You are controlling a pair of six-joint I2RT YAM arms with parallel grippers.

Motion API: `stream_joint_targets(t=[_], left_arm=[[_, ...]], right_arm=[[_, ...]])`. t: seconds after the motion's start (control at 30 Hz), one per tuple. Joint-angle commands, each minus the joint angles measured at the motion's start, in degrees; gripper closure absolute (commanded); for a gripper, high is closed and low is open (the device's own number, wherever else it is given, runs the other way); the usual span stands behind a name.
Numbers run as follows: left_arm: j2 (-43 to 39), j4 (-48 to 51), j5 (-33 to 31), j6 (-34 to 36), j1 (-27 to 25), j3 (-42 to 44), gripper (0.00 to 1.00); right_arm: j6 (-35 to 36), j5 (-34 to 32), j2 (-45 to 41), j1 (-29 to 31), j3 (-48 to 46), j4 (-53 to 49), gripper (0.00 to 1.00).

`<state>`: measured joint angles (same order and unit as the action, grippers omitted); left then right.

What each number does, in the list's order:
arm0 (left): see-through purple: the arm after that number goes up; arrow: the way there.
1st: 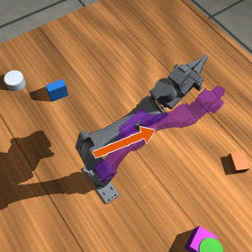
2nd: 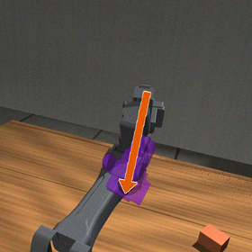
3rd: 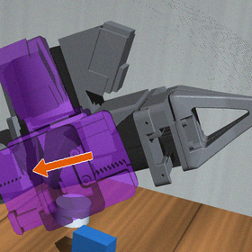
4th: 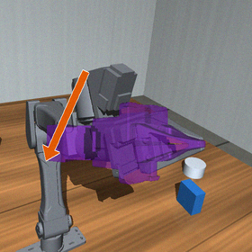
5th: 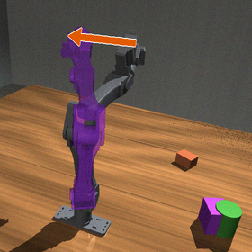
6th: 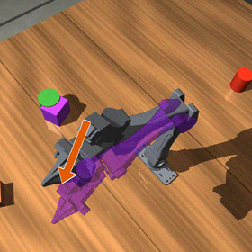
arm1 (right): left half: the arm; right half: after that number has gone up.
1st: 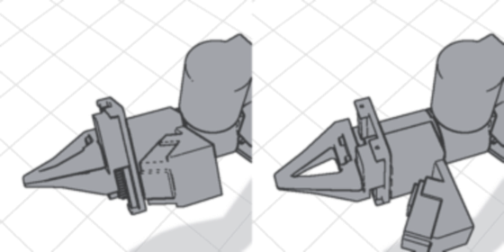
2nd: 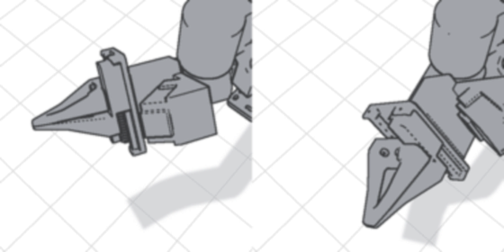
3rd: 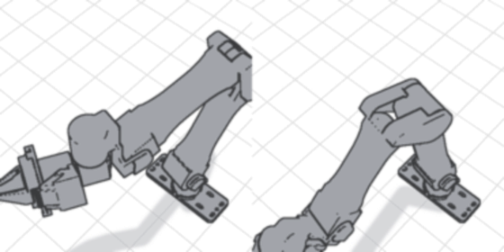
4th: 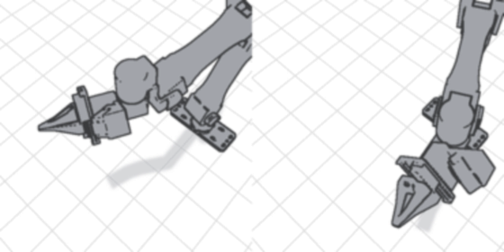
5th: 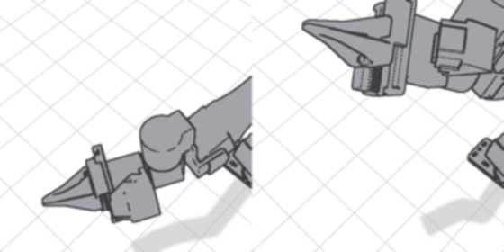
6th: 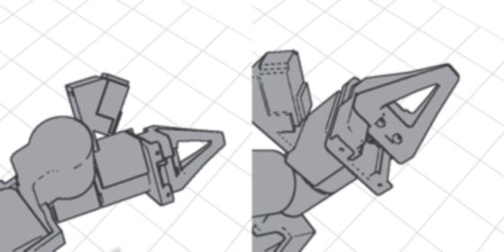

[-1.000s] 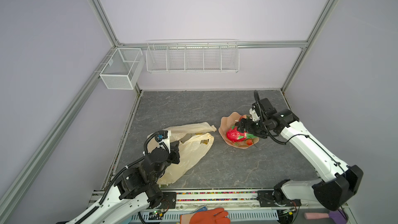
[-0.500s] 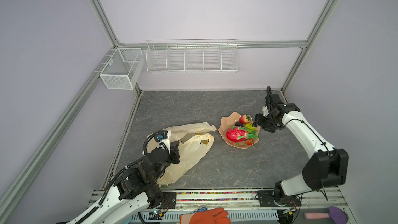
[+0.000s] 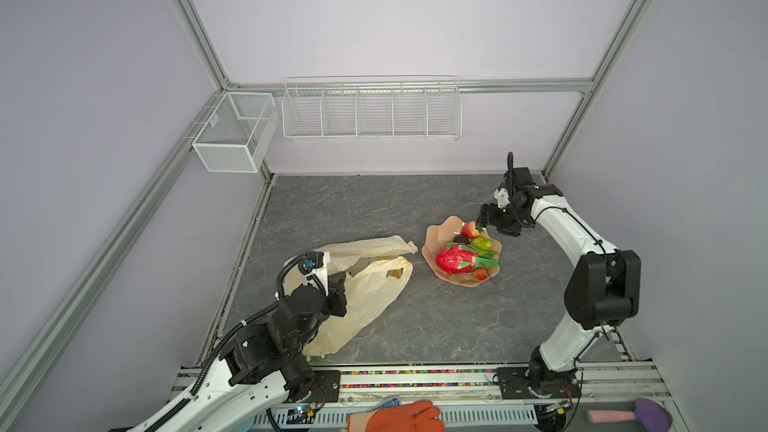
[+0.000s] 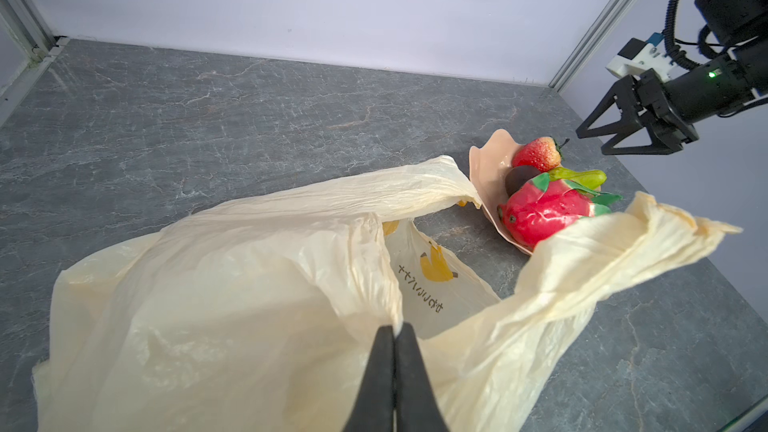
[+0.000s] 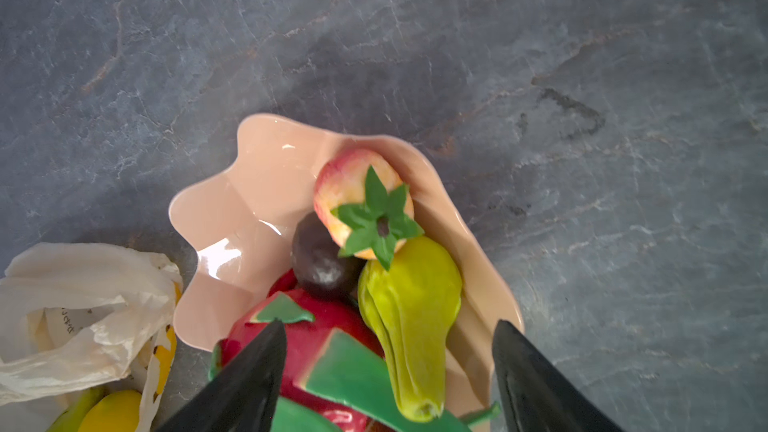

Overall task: Place the fruits into the plastic bag
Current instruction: 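Lower the right gripper and grasp the red strawberry in the bowl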

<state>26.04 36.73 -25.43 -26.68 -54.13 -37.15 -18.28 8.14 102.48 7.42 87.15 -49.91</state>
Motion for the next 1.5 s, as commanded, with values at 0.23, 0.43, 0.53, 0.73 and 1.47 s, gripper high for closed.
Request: stream_joint_targets(t=[0.23,0.43,0.53,0.73,1.47], left_arm=[[-0.63,0.89,-0.26,-0.37,-0.01,-0.60,1.00],[-0.37,0.63,-0.21,-0.32,0.00,-0.38,1.00],[-0.17,0.54,-0.25,-0.31,0.00,-0.30,1.00],[-0.08,0.49,-0.24,-0.31,-0.01,-0.21,1.00],[0.13,0.27,-0.25,-0.39,-0.01,-0.08,1.00]], right_arm=[[3.20,4.72,9.61,-0.04,7.59,-0.80,0.19],[3.08,3.99,12.07,0.66,7.77,-0.55,0.20],[3.31,3.06,13.22,1.27,8.26,-0.94,0.20],[3.90,1.18,15.84,2.40,9.76,-1.86,0.23],[5.54,-0.57,14.28,7.78,9.00,-2.97,0.19]])
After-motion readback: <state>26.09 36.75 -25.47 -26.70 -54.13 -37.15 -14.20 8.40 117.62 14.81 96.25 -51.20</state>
